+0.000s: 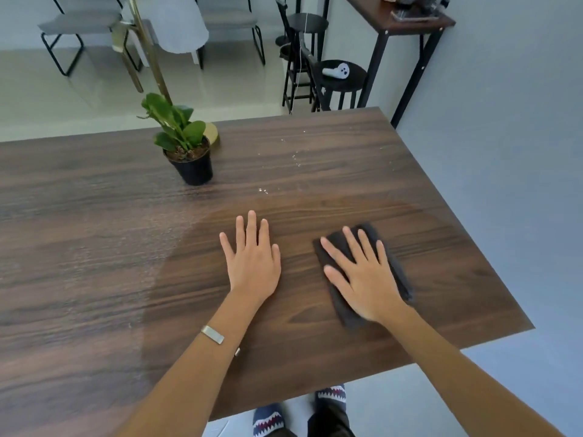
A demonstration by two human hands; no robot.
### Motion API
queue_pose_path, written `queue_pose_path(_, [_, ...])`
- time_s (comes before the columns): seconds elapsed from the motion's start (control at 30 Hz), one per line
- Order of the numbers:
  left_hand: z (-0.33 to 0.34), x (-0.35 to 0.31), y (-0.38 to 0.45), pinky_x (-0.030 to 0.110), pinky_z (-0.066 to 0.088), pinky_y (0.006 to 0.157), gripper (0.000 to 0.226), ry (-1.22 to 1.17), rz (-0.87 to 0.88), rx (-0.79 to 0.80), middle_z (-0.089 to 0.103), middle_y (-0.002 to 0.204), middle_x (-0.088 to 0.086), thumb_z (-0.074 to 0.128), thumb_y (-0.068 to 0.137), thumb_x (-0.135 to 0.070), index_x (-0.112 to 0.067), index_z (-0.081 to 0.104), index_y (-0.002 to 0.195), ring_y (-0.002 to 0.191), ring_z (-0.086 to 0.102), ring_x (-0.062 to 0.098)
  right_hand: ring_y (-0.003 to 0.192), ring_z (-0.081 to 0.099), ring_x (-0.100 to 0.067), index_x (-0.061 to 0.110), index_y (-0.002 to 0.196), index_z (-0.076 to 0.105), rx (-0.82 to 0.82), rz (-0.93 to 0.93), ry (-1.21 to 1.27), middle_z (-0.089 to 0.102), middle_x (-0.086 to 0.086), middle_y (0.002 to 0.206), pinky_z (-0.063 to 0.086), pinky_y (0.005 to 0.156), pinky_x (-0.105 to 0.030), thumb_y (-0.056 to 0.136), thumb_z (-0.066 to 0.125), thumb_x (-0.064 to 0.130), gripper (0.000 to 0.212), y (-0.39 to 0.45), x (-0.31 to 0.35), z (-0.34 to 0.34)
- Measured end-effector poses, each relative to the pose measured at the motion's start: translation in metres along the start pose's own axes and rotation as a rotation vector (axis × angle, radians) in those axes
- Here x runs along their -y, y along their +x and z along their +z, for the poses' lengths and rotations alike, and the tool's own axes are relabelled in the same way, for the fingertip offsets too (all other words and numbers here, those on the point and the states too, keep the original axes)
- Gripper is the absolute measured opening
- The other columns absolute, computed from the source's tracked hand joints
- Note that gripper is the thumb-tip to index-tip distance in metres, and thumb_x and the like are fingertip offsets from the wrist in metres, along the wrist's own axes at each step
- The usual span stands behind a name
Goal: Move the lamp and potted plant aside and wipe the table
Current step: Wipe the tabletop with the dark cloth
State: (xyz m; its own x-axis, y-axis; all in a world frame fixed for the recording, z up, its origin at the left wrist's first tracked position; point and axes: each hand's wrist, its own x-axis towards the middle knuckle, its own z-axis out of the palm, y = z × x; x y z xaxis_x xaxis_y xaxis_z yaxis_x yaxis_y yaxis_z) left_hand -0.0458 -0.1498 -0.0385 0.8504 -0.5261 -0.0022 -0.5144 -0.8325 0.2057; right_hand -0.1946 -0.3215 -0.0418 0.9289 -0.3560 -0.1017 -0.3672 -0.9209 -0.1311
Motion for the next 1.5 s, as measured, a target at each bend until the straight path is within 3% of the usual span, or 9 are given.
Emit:
queue_pose_path(0.17, [0.010, -0.030, 0.031, 0.057, 0.001, 0.117, 0.065, -0.085, -0.147, 0.018, -0.002, 0.162, 0.008, 0.021, 0.098, -0.046, -0.010, 0.009, 0.152, 0.148, -0.006, 0.027, 0.151, 0.009, -0.029, 0.053, 0.150, 0.002, 0.019, 0.228, -0.012, 0.012, -0.002, 0.165, 0.009, 0.119, -0.053, 0.091, 0.000, 0.069, 0.061, -0.037, -0.119, -0.017])
queue_pose_path(0.37, [0.021, -0.037, 0.036, 0.055, 0.003, 0.117, 0.071, -0.019, -0.191, -0.017, 0.002, 0.162, 0.007, 0.011, 0.095, -0.056, -0.012, 0.008, 0.151, 0.149, -0.003, 0.025, 0.150, -0.001, -0.037, 0.042, 0.154, 0.005, 0.001, 0.556, 0.081, 0.000, -0.012, 0.165, 0.004, 0.118, -0.059, 0.096, 0.010, 0.062, 0.062, 0.123, -0.160, -0.049])
queue_pose_path(0.53, [0.016, -0.040, 0.035, 0.054, 0.005, 0.119, 0.070, 0.001, -0.209, -0.021, 0.002, 0.162, 0.006, 0.014, 0.096, -0.055, -0.013, 0.008, 0.152, 0.149, -0.004, 0.023, 0.151, -0.003, -0.033, 0.040, 0.155, 0.006, 0.051, 0.095, 0.070, -0.002, -0.010, 0.165, -0.001, 0.121, -0.053, 0.100, 0.018, 0.057, 0.059, 0.167, -0.059, -0.034])
queue_pose_path(0.67, [0.016, -0.041, 0.032, 0.053, 0.006, 0.119, 0.070, 0.012, -0.212, -0.046, 0.005, 0.162, 0.005, 0.014, 0.096, -0.055, -0.014, 0.011, 0.152, 0.149, -0.001, 0.022, 0.152, 0.006, -0.025, 0.046, 0.153, 0.012, 0.003, -0.207, 0.030, 0.010, -0.001, 0.165, 0.007, 0.120, -0.046, 0.099, 0.013, 0.060, 0.056, 0.082, -0.087, -0.015])
queue_pose_path(0.83, [0.019, -0.040, 0.034, 0.053, 0.007, 0.119, 0.070, 0.016, -0.209, -0.052, 0.006, 0.162, 0.005, 0.011, 0.095, -0.056, -0.014, 0.010, 0.152, 0.149, -0.001, 0.022, 0.151, 0.009, -0.031, 0.051, 0.151, 0.005, 0.022, 0.088, -0.031, 0.010, -0.005, 0.165, 0.009, 0.119, -0.052, 0.094, 0.007, 0.067, 0.059, 0.106, -0.193, -0.034])
queue_pose_path(0.97, [0.019, -0.040, 0.036, 0.053, 0.006, 0.119, 0.071, 0.009, -0.209, -0.044, 0.004, 0.162, 0.005, 0.008, 0.095, -0.057, -0.015, 0.008, 0.152, 0.149, -0.003, 0.022, 0.150, 0.001, -0.036, 0.043, 0.154, 0.007, -0.010, 0.371, 0.076, 0.003, -0.012, 0.165, 0.004, 0.119, -0.058, 0.096, 0.010, 0.062, 0.061, 0.224, -0.172, -0.061])
queue_pose_path(1.17, [0.020, -0.039, 0.035, 0.052, 0.006, 0.119, 0.070, 0.038, -0.222, -0.026, 0.005, 0.162, 0.005, 0.009, 0.095, -0.057, -0.016, 0.007, 0.152, 0.149, -0.003, 0.022, 0.151, -0.002, -0.032, 0.039, 0.155, 0.008, 0.065, -0.074, 0.042, -0.001, -0.009, 0.165, 0.000, 0.121, -0.051, 0.100, 0.018, 0.058, 0.059, 0.242, -0.030, -0.038])
queue_pose_path(1.3, [0.018, -0.040, 0.035, 0.051, 0.004, 0.120, 0.070, 0.027, -0.226, -0.013, 0.001, 0.162, 0.004, 0.008, 0.095, -0.057, -0.016, 0.004, 0.152, 0.149, -0.006, 0.021, 0.152, 0.006, -0.027, 0.047, 0.153, 0.013, 0.055, -0.316, 0.023, 0.008, -0.001, 0.165, 0.008, 0.120, -0.047, 0.095, 0.013, 0.063, 0.060, 0.156, -0.071, -0.028])
queue_pose_path(1.5, [0.005, -0.030, 0.040, 0.051, -0.004, 0.117, 0.065, -0.091, -0.190, -0.019, -0.002, 0.162, 0.002, 0.019, 0.097, -0.053, -0.019, 0.007, 0.152, 0.148, -0.007, 0.019, 0.151, 0.000, -0.031, 0.051, 0.151, 0.004, 0.042, 0.158, 0.000, 0.002, -0.003, 0.166, -0.002, 0.120, -0.057, 0.091, 0.007, 0.069, 0.062, 0.216, -0.153, -0.050])
